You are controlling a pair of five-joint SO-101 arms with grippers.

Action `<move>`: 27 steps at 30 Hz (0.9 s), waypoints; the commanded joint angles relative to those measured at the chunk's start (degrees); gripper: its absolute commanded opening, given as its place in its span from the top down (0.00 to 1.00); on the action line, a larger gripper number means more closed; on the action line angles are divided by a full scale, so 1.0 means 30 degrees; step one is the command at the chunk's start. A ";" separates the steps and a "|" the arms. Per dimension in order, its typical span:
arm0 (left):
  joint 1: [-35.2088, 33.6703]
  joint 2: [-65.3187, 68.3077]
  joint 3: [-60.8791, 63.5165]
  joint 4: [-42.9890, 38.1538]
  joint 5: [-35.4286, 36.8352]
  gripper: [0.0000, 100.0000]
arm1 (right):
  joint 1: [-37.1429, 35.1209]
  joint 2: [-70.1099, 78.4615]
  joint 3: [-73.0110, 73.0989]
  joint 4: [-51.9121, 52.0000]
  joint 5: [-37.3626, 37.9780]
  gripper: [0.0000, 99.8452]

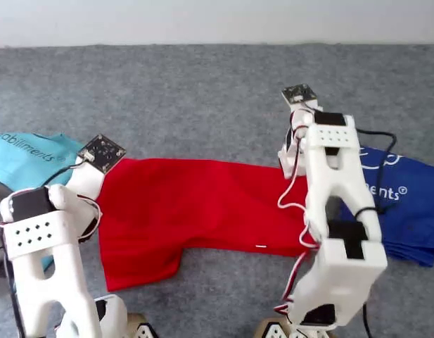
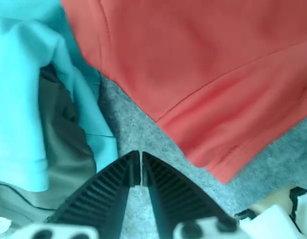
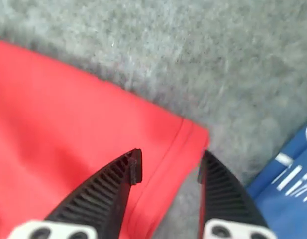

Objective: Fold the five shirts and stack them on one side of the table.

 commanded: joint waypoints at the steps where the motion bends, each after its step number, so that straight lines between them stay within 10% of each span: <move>1: -0.0147 -0.0410 -0.0073 -0.0381 0.0059 0.98 | 0.0073 0.1275 -0.2696 0.1538 -0.0352 0.83; 27: -0.0117 -0.0410 -0.0015 -0.0381 0.0059 0.98 | 0.1392 0.5260 -0.7062 0.5289 -0.0527 0.83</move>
